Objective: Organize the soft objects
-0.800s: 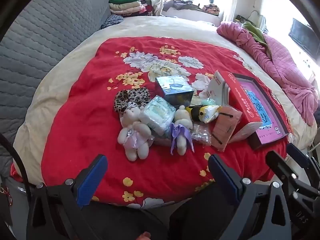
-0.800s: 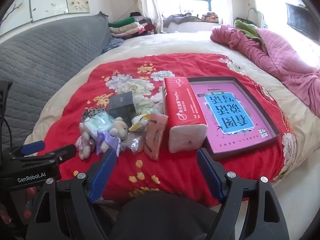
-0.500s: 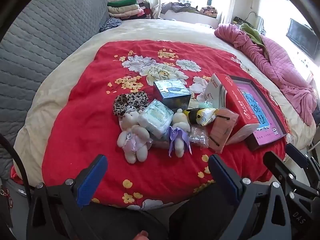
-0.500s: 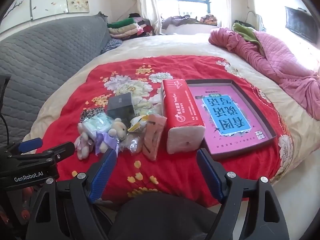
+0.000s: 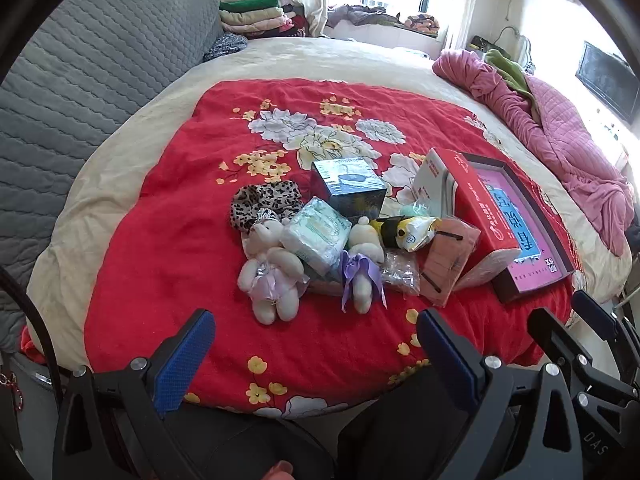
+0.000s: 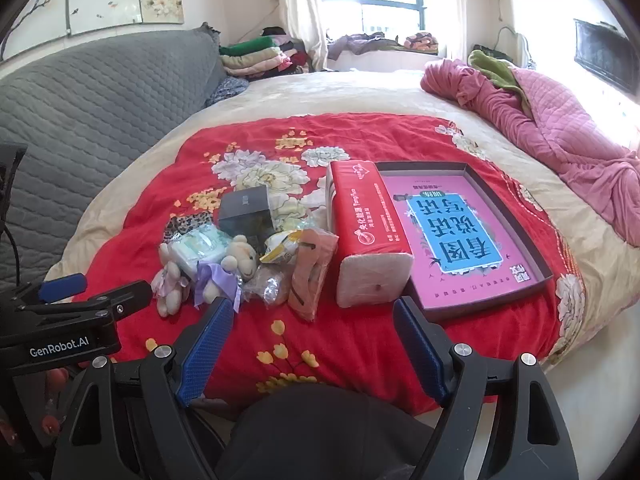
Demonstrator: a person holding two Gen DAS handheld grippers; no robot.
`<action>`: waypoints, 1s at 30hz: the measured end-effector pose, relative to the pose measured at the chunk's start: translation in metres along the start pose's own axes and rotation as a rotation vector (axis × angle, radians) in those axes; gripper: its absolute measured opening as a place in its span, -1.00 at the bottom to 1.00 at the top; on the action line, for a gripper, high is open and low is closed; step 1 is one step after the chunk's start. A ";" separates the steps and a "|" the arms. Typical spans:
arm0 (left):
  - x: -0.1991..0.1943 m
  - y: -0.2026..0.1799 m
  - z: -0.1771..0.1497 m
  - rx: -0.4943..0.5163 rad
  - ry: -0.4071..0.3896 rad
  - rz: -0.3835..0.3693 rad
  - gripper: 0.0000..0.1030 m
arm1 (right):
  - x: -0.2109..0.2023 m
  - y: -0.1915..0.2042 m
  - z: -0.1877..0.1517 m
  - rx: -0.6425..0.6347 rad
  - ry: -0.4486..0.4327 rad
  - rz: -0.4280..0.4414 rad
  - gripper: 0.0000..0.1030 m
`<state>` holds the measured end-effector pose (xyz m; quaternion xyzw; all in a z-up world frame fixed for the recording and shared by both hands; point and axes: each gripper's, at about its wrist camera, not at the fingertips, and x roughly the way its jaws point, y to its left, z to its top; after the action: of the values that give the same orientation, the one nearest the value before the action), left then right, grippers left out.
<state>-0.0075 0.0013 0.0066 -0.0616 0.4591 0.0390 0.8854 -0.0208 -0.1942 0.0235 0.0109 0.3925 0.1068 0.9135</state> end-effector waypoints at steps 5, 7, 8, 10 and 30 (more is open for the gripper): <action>-0.001 -0.001 0.000 0.005 0.003 0.004 0.97 | 0.000 0.000 0.000 -0.003 -0.003 0.003 0.61; -0.001 0.000 0.000 0.005 0.004 0.000 0.97 | 0.000 0.000 0.000 -0.004 -0.004 0.005 0.61; -0.001 0.000 0.000 0.005 0.005 0.000 0.97 | 0.000 0.000 -0.001 -0.005 -0.005 0.005 0.61; -0.001 0.000 0.000 0.007 0.006 0.001 0.97 | 0.000 0.000 -0.001 -0.006 -0.005 0.006 0.61; 0.000 -0.002 0.000 0.016 0.009 0.009 0.97 | 0.000 0.004 -0.001 -0.023 -0.009 0.008 0.61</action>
<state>-0.0075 -0.0003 0.0070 -0.0528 0.4634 0.0389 0.8837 -0.0221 -0.1901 0.0229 0.0025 0.3873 0.1148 0.9148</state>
